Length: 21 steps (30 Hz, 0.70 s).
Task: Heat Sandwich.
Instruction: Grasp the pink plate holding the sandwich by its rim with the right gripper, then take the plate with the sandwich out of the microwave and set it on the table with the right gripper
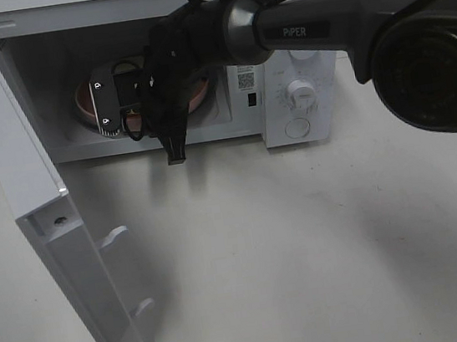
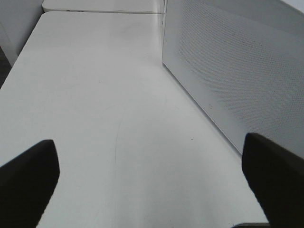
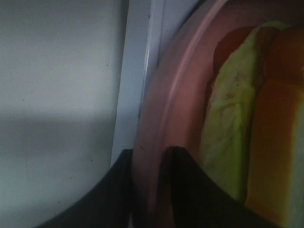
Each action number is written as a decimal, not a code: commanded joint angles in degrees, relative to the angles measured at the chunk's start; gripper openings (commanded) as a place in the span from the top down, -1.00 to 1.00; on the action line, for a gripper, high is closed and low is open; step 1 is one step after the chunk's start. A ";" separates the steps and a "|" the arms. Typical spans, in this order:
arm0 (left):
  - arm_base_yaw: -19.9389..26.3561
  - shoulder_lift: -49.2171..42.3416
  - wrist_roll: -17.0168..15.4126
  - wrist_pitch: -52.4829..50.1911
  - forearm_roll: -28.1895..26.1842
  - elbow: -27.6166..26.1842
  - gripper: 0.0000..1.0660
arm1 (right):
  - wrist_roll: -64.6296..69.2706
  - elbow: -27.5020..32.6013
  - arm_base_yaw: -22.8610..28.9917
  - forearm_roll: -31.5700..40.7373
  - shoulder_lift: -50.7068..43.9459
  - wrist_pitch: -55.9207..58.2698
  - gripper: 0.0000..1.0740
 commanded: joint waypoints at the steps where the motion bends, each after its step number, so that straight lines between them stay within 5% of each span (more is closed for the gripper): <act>1: -0.34 -0.40 -0.17 0.00 0.06 0.06 -0.88 | 1.03 0.63 -0.92 -0.57 0.00 1.26 1.00; 11: -0.34 -0.40 -0.17 0.00 0.06 0.06 -0.88 | 0.52 1.55 -0.92 -0.57 -2.06 1.43 1.00; 21: -0.34 -0.40 -0.17 0.00 0.06 0.06 -0.88 | -4.24 14.27 -0.92 -4.30 -10.26 -6.59 1.00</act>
